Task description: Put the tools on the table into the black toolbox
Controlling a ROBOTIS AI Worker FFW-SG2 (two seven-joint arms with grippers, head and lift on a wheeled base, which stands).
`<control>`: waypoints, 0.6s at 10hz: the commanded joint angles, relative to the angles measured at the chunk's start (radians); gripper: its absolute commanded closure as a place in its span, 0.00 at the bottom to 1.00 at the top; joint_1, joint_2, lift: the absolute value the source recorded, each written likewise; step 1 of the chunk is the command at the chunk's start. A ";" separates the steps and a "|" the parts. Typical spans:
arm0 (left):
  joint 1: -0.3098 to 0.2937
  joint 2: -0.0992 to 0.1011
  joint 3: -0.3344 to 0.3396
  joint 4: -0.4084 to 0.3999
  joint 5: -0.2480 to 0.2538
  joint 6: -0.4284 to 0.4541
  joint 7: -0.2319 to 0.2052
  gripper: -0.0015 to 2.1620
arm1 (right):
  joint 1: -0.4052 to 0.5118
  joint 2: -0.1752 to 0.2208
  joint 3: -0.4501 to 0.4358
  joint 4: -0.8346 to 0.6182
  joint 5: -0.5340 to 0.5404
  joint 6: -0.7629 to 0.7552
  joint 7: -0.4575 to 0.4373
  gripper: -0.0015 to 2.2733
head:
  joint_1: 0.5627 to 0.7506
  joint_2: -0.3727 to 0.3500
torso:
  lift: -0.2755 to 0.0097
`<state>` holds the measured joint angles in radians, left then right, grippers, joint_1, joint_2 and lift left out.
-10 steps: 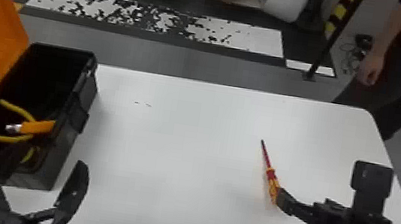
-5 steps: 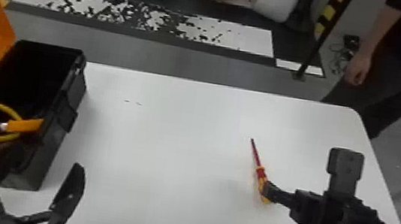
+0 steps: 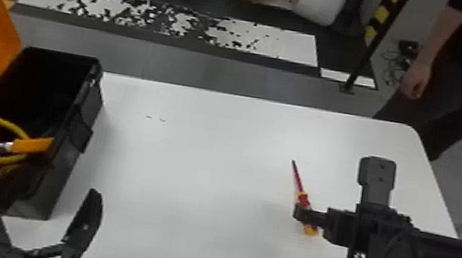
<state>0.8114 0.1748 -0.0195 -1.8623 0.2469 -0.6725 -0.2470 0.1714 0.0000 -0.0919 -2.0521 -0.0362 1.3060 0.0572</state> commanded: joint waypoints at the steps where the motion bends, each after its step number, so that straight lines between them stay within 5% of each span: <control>1: 0.000 0.003 0.000 0.000 0.000 0.000 0.000 0.03 | -0.038 0.001 0.008 0.044 0.018 0.019 0.000 0.02 | 0.70 0.44 | 0.70; 6: 0.000 0.017 0.000 0.000 0.002 0.000 0.011 0.03 | -0.116 0.001 0.043 0.167 0.050 0.022 0.000 0.04 | 0.70 0.45 | 0.70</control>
<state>0.8115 0.1893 -0.0200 -1.8622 0.2484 -0.6725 -0.2359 0.0593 0.0000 -0.0571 -1.8885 0.0075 1.3278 0.0567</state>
